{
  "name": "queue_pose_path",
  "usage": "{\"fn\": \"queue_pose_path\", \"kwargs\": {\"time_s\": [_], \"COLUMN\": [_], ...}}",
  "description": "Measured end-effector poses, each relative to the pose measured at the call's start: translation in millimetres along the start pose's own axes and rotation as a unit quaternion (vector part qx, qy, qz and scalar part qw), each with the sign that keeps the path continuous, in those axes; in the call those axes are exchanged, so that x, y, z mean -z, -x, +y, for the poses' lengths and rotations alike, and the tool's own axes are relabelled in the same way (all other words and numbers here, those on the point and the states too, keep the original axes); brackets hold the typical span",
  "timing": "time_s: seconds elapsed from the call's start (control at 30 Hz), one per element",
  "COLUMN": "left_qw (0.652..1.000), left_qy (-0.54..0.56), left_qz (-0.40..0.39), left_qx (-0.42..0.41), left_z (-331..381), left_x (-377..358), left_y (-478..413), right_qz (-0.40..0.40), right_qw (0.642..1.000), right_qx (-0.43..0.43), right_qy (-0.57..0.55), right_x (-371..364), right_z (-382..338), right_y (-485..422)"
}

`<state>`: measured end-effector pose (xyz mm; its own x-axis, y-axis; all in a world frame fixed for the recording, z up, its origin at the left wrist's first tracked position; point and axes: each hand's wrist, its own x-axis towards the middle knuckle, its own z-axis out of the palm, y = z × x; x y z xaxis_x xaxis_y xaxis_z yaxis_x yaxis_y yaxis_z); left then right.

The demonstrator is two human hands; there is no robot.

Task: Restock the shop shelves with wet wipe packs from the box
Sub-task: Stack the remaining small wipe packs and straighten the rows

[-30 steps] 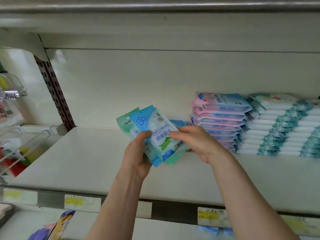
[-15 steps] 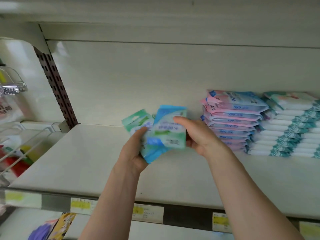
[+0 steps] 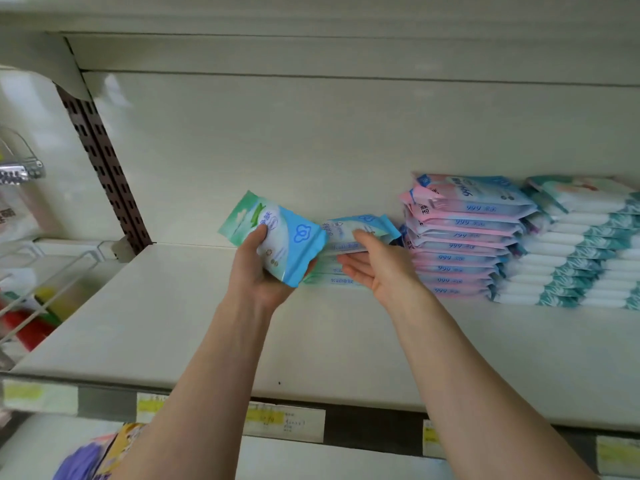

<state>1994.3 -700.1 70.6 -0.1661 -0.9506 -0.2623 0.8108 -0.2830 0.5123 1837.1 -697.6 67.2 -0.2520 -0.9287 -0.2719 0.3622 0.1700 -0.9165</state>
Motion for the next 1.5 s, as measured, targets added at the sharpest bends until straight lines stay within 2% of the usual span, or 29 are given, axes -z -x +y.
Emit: {"fn": "queue_pose_path", "kwargs": {"time_s": [0.17,0.3,0.5,0.57,0.67,0.7,0.8,0.9,0.97,1.07,1.17,1.23,1.3,1.37,1.4,1.5], "left_qw": [0.992,0.984,0.964,0.958,0.952,0.951,0.938,0.914,0.902,0.91,0.943,0.948,0.948,0.948,0.945,0.928], "left_qy": [-0.125,-0.174,-0.242,-0.258,-0.283,-0.293,-0.341,-0.386,-0.405,-0.404,-0.332,-0.316,-0.317,-0.315,-0.324,-0.368], "left_qz": [0.019,0.043,0.102,0.098,0.053,0.026,-0.064,-0.109,-0.117,-0.057,0.016,0.035,0.015,0.012,0.019,0.054], "left_qx": [0.013,0.011,-0.045,-0.081,-0.102,-0.092,-0.011,0.065,0.094,0.069,0.028,0.023,0.035,0.041,0.038,0.021], "left_z": [8.6,7.6,7.9,11.1,21.2,24.6,29.1,23.6,18.7,13.2,9.2,5.6,1.1,-1.4,-1.3,6.7], "left_x": [-20.1,-26.4,-19.9,-19.1,-19.9,-21.1,-28.9,-36.6,-40.4,-44.6,-49.4,-54.0,-59.1,-61.6,-61.1,-55.7], "left_y": [-26.3,-43.1,-46.5,-45.4,-38.1,-34.1,-18.7,-9.4,-7.2,-13.5,-22.3,-25.2,-24.1,-23.6,-24.6,-28.0], "right_qz": [0.009,0.034,0.05,0.033,-0.036,-0.056,-0.066,-0.085,-0.109,-0.092,-0.077,-0.12,-0.122,-0.095,-0.094,-0.12], "right_qw": [0.998,0.991,0.949,0.936,0.913,0.913,0.958,0.965,0.959,0.947,0.902,0.852,0.776,0.678,0.646,0.616], "right_qx": [0.003,0.01,0.021,0.014,-0.045,-0.046,0.025,0.066,0.078,0.113,0.163,0.172,0.213,0.255,0.259,0.227], "right_qy": [0.063,0.132,0.309,0.35,0.404,0.402,0.279,0.239,0.251,0.287,0.393,0.48,0.581,0.682,0.712,0.744], "right_x": [4.4,3.3,19.8,24.3,31.6,32.4,23.6,3.9,-4.1,-5.9,-0.2,-1.3,-7.0,-14.8,-18.1,-21.5], "right_z": [-11.2,-7.2,2.3,-2.3,-18.1,-24.4,-42.3,-54.9,-56.6,-55.5,-56.2,-60.9,-65.3,-68.6,-71.2,-81.7], "right_y": [-12.6,-23.7,-23.8,-20.7,-9.6,-5.8,0.9,7.2,9.6,8.2,9.1,20.4,24.3,16.5,11.9,-0.8]}}
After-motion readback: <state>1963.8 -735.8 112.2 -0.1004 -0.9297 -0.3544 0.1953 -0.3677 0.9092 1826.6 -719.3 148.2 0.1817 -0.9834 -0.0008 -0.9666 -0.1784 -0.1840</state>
